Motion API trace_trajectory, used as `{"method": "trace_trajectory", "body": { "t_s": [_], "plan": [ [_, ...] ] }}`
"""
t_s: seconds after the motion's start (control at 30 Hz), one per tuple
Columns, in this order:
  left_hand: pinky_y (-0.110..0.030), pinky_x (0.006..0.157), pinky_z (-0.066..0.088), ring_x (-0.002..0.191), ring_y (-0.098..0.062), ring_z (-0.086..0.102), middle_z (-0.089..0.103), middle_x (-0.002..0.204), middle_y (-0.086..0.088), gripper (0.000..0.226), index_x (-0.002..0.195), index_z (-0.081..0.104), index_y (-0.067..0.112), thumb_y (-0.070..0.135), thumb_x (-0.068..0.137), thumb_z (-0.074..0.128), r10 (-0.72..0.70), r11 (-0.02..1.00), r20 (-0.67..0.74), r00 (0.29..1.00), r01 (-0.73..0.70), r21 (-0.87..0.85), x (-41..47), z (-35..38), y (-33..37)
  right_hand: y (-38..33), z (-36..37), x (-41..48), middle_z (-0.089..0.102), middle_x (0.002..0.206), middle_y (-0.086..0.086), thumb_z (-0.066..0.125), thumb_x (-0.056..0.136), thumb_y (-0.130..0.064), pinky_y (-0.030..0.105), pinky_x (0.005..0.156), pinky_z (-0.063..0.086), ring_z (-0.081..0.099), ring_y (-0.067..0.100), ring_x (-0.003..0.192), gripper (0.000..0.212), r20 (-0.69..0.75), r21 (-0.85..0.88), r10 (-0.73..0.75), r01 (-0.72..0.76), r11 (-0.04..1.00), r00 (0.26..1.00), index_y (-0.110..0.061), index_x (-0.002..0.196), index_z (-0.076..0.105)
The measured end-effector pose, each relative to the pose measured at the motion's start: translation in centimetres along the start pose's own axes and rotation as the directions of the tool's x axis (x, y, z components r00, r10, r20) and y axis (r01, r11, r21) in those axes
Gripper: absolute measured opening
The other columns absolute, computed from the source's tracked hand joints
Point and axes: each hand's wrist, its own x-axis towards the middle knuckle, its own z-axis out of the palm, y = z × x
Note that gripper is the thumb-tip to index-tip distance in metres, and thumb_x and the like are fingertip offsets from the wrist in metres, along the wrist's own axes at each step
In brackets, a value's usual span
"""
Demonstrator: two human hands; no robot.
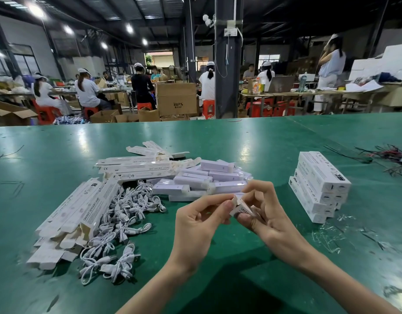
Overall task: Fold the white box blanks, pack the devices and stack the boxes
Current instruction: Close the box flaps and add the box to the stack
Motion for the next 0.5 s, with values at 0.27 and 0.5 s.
{"method": "trace_trajectory", "body": {
  "t_s": [0.27,0.5],
  "plan": [
    [-0.021,0.062,0.053,0.072,-0.012,0.068,0.076,0.083,-0.001,0.012,0.087,0.079,0.024,0.019,0.078,0.072,0.064,0.995,-0.083,0.995,-0.057,0.077,-0.5,0.2,-0.7,0.1,0.1,0.0,0.044,0.088,-0.001,0.059,0.090,-0.002,0.018,0.069,0.044,0.047,0.005,0.074,0.046,0.001,-0.038,-0.019,0.019,0.999,1.000,-0.040,0.108,0.041],
    [-0.016,0.056,0.050,0.065,-0.005,0.065,0.075,0.083,-0.001,0.009,0.086,0.075,0.016,0.017,0.079,0.069,0.099,0.994,-0.135,0.986,-0.092,0.060,-1.0,0.9,-1.1,0.4,0.7,-0.2,0.048,0.089,0.001,0.056,0.089,-0.011,0.033,0.070,0.046,0.047,0.019,0.074,0.043,-0.006,-0.178,-0.050,0.048,0.983,0.999,-0.046,0.108,0.038]
  ]
}}
